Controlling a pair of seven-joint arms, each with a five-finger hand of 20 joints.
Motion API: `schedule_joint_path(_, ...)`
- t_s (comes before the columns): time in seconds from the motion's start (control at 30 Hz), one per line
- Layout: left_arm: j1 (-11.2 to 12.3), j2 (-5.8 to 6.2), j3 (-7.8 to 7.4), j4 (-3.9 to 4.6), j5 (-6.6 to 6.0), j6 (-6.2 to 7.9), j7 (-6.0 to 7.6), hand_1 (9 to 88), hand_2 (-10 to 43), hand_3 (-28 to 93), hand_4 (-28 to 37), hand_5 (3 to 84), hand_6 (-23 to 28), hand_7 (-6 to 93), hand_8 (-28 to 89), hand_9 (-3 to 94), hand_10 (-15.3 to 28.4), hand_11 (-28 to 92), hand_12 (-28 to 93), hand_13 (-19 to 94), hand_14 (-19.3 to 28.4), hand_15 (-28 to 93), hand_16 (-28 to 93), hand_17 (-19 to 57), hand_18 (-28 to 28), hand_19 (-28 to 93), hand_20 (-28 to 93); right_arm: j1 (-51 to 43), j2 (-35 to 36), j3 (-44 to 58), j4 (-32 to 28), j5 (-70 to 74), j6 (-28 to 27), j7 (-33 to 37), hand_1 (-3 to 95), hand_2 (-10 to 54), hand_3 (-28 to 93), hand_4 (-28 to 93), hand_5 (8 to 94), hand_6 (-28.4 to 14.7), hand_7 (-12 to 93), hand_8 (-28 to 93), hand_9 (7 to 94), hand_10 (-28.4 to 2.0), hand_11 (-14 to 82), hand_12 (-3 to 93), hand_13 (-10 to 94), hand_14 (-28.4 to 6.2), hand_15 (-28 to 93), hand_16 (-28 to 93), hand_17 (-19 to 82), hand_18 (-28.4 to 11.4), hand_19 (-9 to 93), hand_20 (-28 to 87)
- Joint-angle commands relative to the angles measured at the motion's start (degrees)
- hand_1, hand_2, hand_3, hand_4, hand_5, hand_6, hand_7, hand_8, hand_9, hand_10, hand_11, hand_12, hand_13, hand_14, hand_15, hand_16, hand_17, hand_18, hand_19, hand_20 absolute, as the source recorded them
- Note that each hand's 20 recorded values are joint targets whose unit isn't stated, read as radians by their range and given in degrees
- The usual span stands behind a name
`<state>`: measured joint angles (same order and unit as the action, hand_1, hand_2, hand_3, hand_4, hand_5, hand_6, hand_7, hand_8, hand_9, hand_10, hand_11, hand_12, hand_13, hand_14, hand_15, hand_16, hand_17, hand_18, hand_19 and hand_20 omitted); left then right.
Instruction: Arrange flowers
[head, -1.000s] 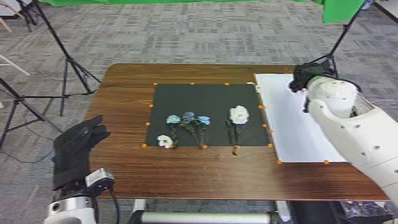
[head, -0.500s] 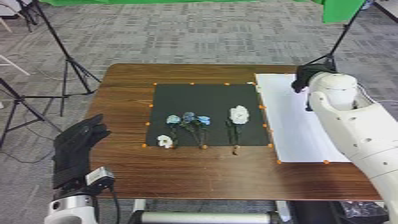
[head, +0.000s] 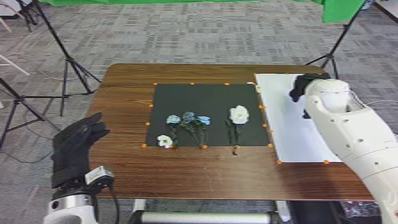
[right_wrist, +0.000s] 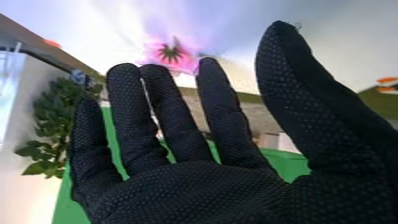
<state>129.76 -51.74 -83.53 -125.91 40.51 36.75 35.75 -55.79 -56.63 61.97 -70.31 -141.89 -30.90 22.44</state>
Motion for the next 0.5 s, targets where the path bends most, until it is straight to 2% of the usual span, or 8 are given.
schedule_joint_path(0.03,0.14,-0.21,0.14,-0.42,0.16,-0.27,-0.08,29.2,5.0,83,-14.5,53.2,17.0,19.8,-10,42.6,24.8,52,13,33,28.4,84,-23,-4.0,24.0,55,46,-0.68,0.08,0.70,0.34,-0.70,-0.11,0.42,31.2,-8.0,91,-28,42.9,-5.8,16,-12,41.7,-19.2,17.4,16.8,21,-27.0,74,17,-5,-27.4,61,31)
schedule_joint_path(0.23,-0.51,0.67,0.98,-0.24,-0.71,0.02,0.61,29.2,5.0,83,-14.5,53.1,17.0,19.8,-10,42.6,24.8,52,13,33,28.4,84,-23,-4.0,24.0,55,46,-1.04,0.20,0.41,0.78,-0.88,2.10,0.29,32.1,-8.0,91,-28,49.3,-8.0,16,-13,47.2,-17.3,21.3,16.6,25,-25.2,75,16,-4,-27.2,62,31)
schedule_joint_path(0.3,-0.27,0.48,0.67,-0.39,-0.25,-0.11,0.11,29.2,5.0,83,-14.5,53.1,17.0,19.8,-10,42.6,24.8,52,13,33,28.4,84,-23,-4.0,24.0,55,46,-1.63,0.54,0.15,0.80,-1.99,4.43,-0.36,33.8,-8.7,92,-28,53.1,-8.3,17,-13,50.0,-16.5,23.6,16.3,28,-23.6,75,16,-3,-27.0,63,31)
schedule_joint_path(0.4,-0.24,0.04,0.51,-0.41,-0.02,-0.14,-0.02,29.2,5.0,83,-14.6,53.1,17.0,19.8,-10,42.6,24.8,52,13,33,28.4,84,-23,-4.0,24.0,55,46,-1.73,1.16,-2.06,1.39,-1.89,10.42,1.74,39.7,-9.3,90,-28,60.4,-5.9,20,-14,59.1,-14.6,26.4,16.4,38,-19.3,75,18,1,-25.7,64,31)
schedule_joint_path(0.5,-0.01,0.32,0.67,-0.40,-0.52,0.17,0.47,29.2,5.0,83,-14.6,53.1,17.0,19.8,-10,42.5,24.8,52,13,33,28.4,84,-23,-4.0,24.0,55,46,-2.06,1.11,-2.29,1.57,-2.14,12.21,2.05,50.3,-9.5,80,-28,70.0,-1.6,31,-2,78.3,-7.7,14.6,32.0,51,-9.8,68,34,7,-23.6,66,29)
